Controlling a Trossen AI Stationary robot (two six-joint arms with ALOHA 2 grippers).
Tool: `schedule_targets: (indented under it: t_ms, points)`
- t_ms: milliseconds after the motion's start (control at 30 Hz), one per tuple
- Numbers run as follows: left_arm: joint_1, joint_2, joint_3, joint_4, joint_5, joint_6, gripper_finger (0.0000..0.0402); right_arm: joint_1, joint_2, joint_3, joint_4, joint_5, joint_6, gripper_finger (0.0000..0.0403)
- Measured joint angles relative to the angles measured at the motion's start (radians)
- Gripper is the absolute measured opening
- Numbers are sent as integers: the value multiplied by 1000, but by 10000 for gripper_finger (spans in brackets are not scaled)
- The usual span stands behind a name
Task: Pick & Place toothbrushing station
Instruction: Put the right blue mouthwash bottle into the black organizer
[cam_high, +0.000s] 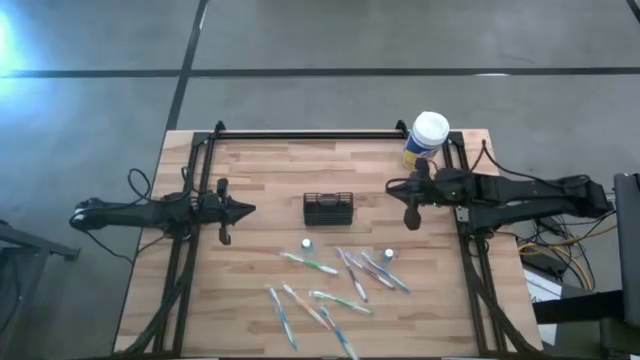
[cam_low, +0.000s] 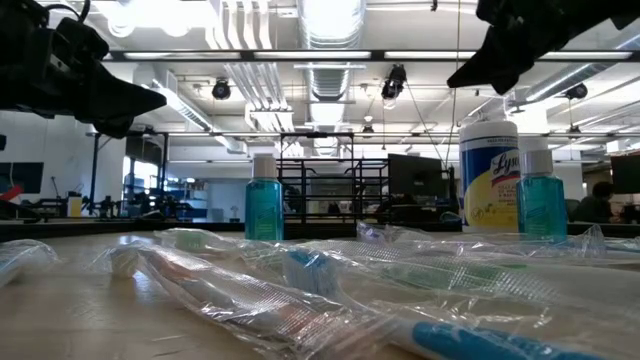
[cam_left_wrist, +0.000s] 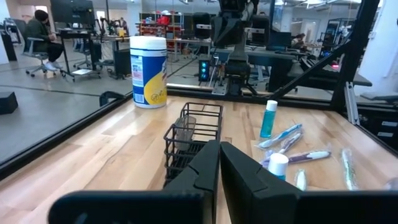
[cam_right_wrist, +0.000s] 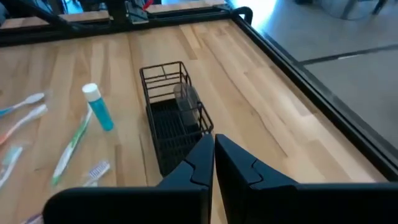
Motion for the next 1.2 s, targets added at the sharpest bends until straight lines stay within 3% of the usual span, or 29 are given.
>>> schedule_targets:
  t_ms: [233,667,1000,1200]
  points:
    - [0,1,0,-4,0,-59,21,5,78,71,-81,-2,31,13]
    - [0,16,0,-9,1,-64,21,176,272,406,-717,-9,524,13]
    - [1,24,0,-19,41,-82,21,386,511,639,-803,21,802,13]
    - [1,27,0,-21,51,-81,21,421,716,757,-875,-81,841,22]
